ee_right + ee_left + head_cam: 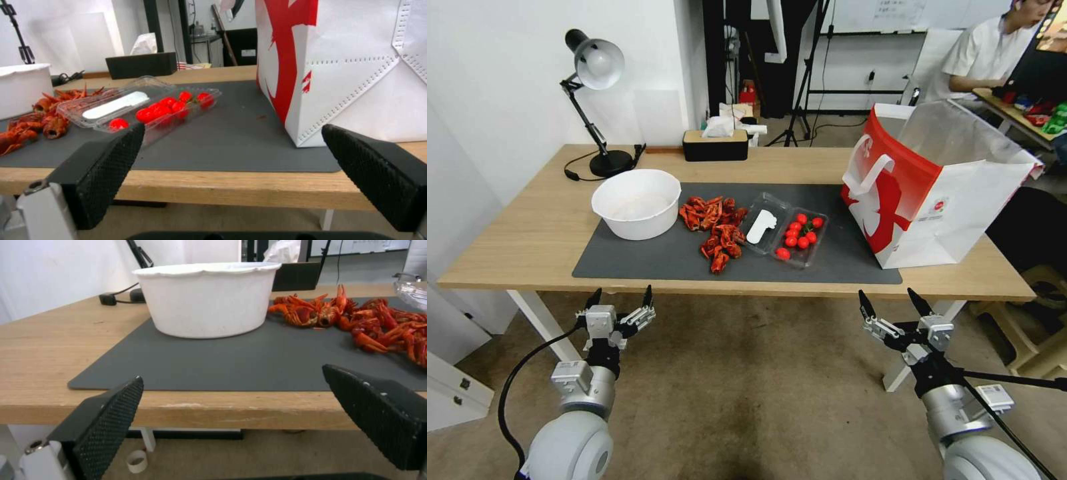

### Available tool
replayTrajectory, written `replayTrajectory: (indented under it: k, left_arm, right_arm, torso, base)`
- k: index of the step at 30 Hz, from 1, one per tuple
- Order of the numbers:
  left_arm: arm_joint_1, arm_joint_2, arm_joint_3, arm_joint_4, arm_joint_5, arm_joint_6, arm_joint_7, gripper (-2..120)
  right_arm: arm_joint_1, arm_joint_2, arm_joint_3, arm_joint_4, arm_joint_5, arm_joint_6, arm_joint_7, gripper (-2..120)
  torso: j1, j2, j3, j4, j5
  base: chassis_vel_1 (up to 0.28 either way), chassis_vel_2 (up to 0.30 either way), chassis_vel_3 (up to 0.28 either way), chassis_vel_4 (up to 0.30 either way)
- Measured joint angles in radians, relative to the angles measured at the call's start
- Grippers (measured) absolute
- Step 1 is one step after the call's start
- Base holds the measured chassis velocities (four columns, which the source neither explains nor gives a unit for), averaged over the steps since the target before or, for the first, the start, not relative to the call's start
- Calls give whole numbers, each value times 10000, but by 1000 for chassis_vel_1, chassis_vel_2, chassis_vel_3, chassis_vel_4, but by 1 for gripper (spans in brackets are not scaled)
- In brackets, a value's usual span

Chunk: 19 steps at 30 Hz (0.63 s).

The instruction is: Pick up the trash from the table and place it into the takeout bag.

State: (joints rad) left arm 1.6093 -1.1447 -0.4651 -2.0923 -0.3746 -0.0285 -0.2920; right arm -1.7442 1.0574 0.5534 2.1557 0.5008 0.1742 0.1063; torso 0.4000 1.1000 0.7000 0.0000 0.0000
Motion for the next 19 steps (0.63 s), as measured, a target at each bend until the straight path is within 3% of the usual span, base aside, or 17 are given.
replayTrajectory:
  k: [19]
  left_arm:
    - [-6,4,1,0,-5,8,1,100]
  right_arm:
    - [0,0,4,5,-9,5,10,100]
  torso:
    - [0,0,0,0,0]
  base:
    - [0,0,0,0]
